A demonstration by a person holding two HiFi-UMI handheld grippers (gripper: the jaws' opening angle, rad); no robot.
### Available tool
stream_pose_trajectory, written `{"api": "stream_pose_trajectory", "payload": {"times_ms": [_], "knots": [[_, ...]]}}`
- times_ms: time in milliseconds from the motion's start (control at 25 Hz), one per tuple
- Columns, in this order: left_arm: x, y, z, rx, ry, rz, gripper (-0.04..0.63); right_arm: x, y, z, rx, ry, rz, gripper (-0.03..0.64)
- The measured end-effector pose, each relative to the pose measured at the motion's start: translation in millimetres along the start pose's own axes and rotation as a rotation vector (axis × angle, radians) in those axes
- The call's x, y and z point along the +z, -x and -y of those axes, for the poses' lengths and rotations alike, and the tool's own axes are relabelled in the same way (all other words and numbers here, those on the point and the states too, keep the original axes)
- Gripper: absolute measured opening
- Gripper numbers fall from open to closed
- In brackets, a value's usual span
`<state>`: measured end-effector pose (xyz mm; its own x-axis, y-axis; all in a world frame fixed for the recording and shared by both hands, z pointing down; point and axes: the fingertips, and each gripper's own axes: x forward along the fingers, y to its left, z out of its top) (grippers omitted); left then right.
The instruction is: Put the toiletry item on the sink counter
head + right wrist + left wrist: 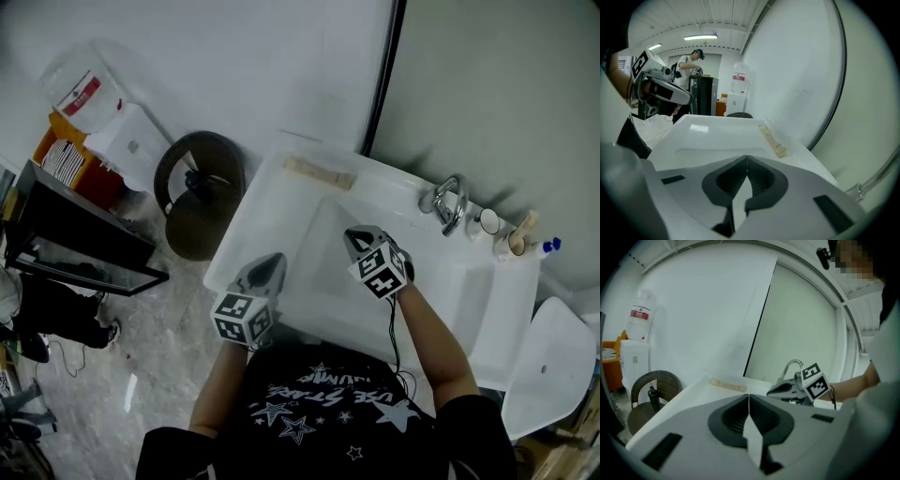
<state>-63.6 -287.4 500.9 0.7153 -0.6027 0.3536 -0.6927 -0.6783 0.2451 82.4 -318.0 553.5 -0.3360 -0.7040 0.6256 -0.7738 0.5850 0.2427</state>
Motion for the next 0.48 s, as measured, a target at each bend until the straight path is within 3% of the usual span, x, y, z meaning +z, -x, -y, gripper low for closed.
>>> {"api": "stream_pose_trajectory", "payload": {"times_ms": [240,480], "knots": [[-12,8,17,0.042,0.007,-0.001,0.020,-16,8,-10,0.055,-0.031,0.033,0.014],[-25,21,21,0.069,0.009,-0.017,0.020,-17,8,-10,0.046,-0.083,0.079,0.014]]}}
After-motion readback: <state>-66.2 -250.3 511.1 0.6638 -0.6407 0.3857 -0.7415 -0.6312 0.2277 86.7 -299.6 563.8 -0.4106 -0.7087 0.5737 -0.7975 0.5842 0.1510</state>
